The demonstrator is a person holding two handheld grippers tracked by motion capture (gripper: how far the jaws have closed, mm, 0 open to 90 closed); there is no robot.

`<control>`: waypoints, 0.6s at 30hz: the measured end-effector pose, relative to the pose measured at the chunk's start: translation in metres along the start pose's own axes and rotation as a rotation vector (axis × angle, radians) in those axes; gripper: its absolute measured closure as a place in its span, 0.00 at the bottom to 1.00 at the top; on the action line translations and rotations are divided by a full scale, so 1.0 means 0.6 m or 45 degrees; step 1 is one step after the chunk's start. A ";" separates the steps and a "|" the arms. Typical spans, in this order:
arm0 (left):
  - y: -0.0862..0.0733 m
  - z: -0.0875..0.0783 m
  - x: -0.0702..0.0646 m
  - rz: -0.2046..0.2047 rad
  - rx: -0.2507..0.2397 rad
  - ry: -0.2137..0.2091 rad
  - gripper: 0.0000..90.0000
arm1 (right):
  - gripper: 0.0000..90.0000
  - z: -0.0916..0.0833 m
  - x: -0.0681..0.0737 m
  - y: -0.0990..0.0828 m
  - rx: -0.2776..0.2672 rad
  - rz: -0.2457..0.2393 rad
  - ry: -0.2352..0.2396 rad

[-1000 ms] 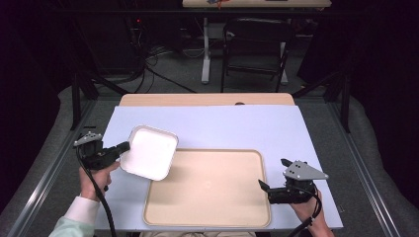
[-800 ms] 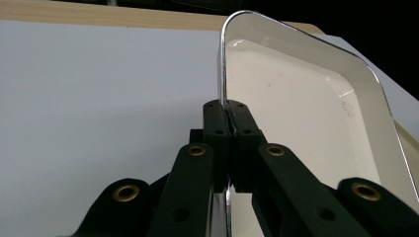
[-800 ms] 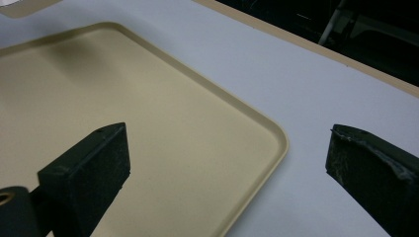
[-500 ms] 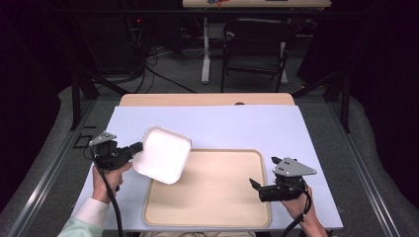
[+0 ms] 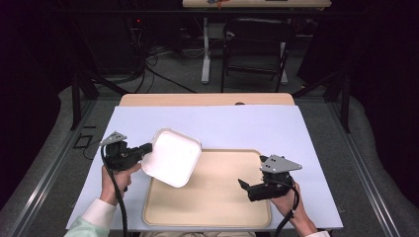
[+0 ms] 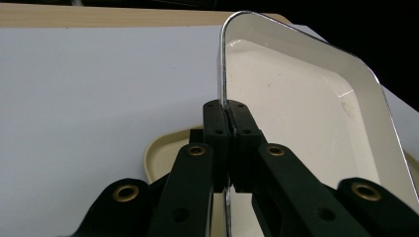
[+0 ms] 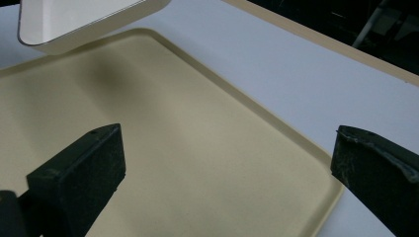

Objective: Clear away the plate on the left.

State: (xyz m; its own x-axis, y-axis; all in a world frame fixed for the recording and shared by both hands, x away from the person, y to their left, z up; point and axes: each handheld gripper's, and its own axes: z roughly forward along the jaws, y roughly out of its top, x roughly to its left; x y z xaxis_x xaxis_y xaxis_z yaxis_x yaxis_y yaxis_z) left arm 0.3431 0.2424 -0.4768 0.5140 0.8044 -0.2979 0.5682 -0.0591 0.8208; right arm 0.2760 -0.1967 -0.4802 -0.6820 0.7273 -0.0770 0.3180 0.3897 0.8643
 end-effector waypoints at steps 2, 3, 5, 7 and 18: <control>0.000 0.004 -0.007 0.005 0.003 -0.009 0.98 | 0.00 0.006 0.003 0.003 0.007 0.002 0.014; 0.000 0.005 -0.009 0.009 0.000 -0.009 0.98 | 0.00 0.009 0.005 0.004 0.009 0.004 0.030; 0.001 0.006 -0.010 0.009 -0.001 -0.016 0.98 | 0.00 0.011 0.006 0.006 0.007 0.000 0.033; 0.001 0.009 -0.014 0.018 0.002 -0.019 0.98 | 0.00 0.017 0.011 0.010 0.003 0.000 0.053; 0.001 0.025 -0.036 0.042 0.013 -0.044 0.98 | 0.00 0.044 0.027 0.026 0.010 0.010 0.136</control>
State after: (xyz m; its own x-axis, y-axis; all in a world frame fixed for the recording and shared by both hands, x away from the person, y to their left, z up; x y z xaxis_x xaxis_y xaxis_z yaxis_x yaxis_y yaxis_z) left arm 0.3417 0.2161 -0.4773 0.5541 0.7812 -0.2876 0.5570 -0.0911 0.8255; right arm 0.2871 -0.1639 -0.4811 -0.7454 0.6664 -0.0165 0.3286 0.3889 0.8607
